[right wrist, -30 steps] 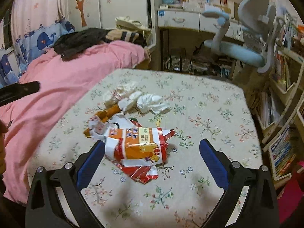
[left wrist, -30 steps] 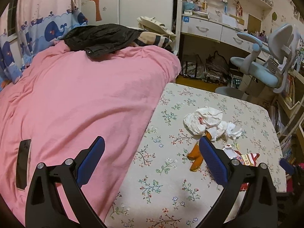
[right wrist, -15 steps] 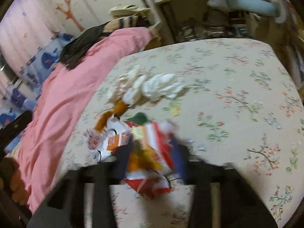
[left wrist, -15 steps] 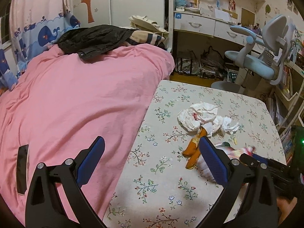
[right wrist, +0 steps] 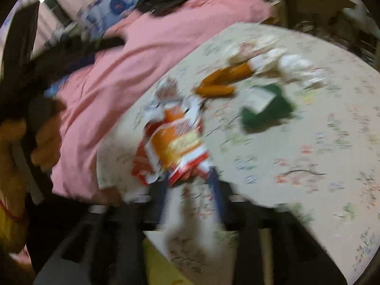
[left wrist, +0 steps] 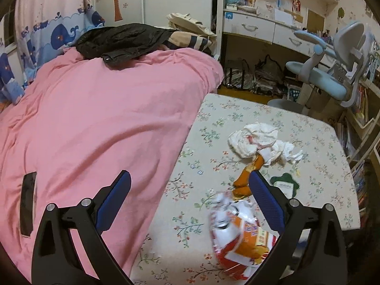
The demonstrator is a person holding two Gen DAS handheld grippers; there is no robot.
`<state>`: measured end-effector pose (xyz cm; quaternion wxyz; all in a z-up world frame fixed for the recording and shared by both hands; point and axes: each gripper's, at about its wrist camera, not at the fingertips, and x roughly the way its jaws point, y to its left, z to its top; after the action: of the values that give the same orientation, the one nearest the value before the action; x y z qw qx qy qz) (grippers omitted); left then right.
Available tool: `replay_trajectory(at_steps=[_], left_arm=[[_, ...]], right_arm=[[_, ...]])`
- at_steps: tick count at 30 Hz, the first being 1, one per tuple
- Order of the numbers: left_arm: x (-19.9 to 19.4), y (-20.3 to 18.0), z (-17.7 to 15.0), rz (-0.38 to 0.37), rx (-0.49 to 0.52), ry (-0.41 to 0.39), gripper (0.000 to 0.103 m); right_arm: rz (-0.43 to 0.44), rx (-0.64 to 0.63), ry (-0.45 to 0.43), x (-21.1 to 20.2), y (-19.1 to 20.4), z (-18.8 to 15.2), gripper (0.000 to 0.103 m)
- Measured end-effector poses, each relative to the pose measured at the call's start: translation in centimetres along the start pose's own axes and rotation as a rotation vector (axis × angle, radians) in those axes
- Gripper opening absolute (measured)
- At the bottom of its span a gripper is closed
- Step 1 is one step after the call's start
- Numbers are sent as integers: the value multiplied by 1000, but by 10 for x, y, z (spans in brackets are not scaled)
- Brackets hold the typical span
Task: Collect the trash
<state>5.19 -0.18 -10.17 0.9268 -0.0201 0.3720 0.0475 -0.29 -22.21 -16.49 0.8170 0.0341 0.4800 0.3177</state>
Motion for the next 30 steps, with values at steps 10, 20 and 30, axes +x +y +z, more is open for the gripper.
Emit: replay_trajectory(at_steps=[10,20,30], left_arm=[[43,-16,-35,-72,38,267,96],[79,-49,-63,-173,55,387,72],[36,-37,-28,-189,147,189,16]], right_arm=[[-196,209,-187,-4,-32,25,60],[-260,323,-171,6,-51,38,60],[-293,285,-119,25,-50,44,60]])
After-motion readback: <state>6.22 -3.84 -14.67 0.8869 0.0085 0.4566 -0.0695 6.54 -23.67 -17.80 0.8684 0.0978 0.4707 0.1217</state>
